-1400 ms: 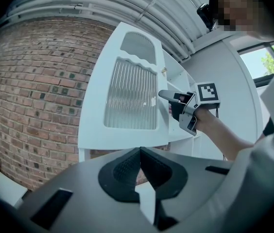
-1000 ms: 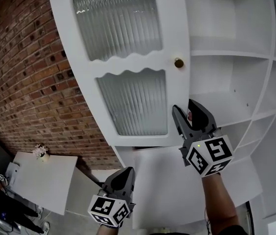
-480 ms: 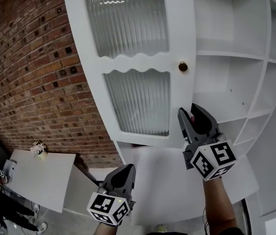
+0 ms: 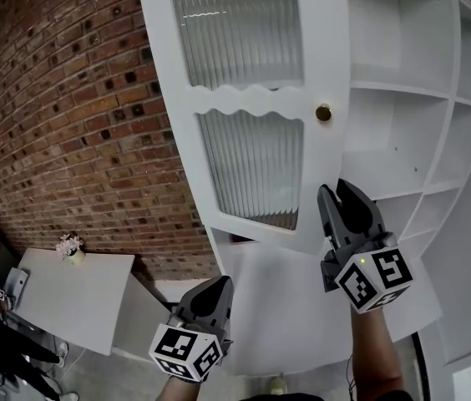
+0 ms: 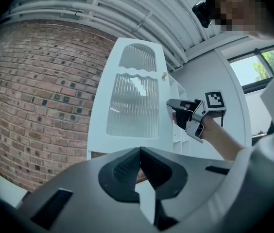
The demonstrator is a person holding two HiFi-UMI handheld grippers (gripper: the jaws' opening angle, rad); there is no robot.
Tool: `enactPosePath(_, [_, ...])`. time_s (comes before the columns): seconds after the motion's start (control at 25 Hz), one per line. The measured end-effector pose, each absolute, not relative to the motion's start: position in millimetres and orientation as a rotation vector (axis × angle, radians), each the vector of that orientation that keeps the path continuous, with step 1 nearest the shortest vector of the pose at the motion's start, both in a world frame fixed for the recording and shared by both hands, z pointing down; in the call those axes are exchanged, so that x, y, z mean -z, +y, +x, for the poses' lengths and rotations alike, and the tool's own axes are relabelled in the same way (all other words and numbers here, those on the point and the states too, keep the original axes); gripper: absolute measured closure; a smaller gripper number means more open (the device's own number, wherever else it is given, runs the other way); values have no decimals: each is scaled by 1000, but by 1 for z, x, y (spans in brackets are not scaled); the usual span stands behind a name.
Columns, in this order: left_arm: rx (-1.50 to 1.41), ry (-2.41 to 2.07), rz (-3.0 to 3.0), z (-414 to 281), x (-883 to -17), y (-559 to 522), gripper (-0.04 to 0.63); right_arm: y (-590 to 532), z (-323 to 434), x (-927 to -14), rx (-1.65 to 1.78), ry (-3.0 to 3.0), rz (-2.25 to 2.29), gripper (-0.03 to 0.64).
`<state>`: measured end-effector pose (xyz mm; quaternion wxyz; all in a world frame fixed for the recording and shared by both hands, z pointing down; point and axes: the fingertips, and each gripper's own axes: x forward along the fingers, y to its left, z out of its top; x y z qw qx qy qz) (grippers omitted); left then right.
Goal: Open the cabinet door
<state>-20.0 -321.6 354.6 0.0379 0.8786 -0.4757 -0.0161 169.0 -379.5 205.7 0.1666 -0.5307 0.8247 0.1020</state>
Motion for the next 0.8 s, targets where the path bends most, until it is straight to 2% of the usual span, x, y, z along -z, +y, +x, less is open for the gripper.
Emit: enactPosePath(0.8, [112, -1400, 2720, -64, -352, -261, 589, -287, 107, -206, -357, 2338, -1549, 549])
